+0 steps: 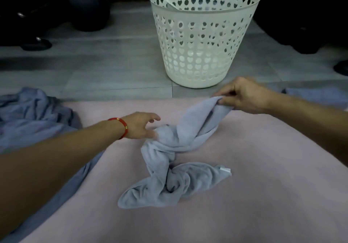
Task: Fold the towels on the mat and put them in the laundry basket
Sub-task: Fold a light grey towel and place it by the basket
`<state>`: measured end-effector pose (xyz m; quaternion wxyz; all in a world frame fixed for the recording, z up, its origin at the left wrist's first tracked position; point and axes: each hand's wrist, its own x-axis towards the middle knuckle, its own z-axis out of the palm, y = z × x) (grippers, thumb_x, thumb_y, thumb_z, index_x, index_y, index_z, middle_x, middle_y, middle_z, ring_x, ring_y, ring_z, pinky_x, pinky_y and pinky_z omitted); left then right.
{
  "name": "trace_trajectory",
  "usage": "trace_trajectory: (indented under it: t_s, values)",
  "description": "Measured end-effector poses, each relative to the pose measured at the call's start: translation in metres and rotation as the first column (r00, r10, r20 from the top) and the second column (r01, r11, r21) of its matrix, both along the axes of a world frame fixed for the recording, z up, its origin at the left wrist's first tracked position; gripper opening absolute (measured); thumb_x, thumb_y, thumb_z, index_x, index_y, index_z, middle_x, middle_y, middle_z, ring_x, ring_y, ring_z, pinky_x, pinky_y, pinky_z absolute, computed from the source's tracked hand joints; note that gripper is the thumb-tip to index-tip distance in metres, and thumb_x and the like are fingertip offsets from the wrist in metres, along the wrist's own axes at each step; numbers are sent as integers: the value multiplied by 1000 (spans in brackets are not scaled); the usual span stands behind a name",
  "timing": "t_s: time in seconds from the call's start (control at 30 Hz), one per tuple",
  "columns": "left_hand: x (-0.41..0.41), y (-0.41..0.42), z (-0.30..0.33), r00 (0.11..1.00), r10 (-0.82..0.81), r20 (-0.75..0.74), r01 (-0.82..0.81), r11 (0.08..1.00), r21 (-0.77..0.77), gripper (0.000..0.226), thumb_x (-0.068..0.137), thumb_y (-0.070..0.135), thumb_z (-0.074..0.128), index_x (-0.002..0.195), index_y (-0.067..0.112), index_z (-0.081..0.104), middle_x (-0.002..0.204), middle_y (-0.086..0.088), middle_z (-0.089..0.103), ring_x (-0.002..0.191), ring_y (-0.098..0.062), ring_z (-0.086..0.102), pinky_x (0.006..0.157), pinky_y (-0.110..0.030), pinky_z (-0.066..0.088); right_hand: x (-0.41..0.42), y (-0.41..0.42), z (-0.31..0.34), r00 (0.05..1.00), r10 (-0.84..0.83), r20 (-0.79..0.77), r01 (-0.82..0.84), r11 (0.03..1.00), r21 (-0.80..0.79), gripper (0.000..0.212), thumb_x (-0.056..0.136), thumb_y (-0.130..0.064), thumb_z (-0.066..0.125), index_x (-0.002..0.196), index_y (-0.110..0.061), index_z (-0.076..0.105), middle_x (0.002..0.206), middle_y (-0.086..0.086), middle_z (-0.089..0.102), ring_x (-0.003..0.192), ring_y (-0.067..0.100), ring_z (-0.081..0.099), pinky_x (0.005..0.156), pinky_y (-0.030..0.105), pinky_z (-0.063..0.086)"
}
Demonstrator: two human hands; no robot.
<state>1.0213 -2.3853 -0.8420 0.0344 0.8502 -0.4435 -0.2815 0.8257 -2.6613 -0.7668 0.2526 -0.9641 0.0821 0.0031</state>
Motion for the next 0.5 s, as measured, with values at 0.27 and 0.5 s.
trace_trajectory:
  t_s: [0.27, 0.5]
  values:
    - [-38, -9, -78, 995, 85, -45, -88, 994, -64, 46, 89, 27, 71, 133, 22, 56, 120, -8, 66, 110, -30, 61, 93, -39, 50, -64, 4, -94, 896, 290, -337, -393, 871, -295, 36, 94, -11, 64, 123, -31, 71, 118, -9, 71, 106, 16, 63, 88, 23, 42]
    - [-46, -2, -59, 963, -73, 260, 132, 967, -216, 42, 80, 51, 58, 110, 25, 72, 94, -1, 69, 95, -25, 52, 83, -44, 49, -98, -35, -119, 922, -97, -375, -204, 702, -683, 23, 90, -22, 69, 110, -32, 67, 103, -6, 66, 97, 18, 63, 72, 30, 39]
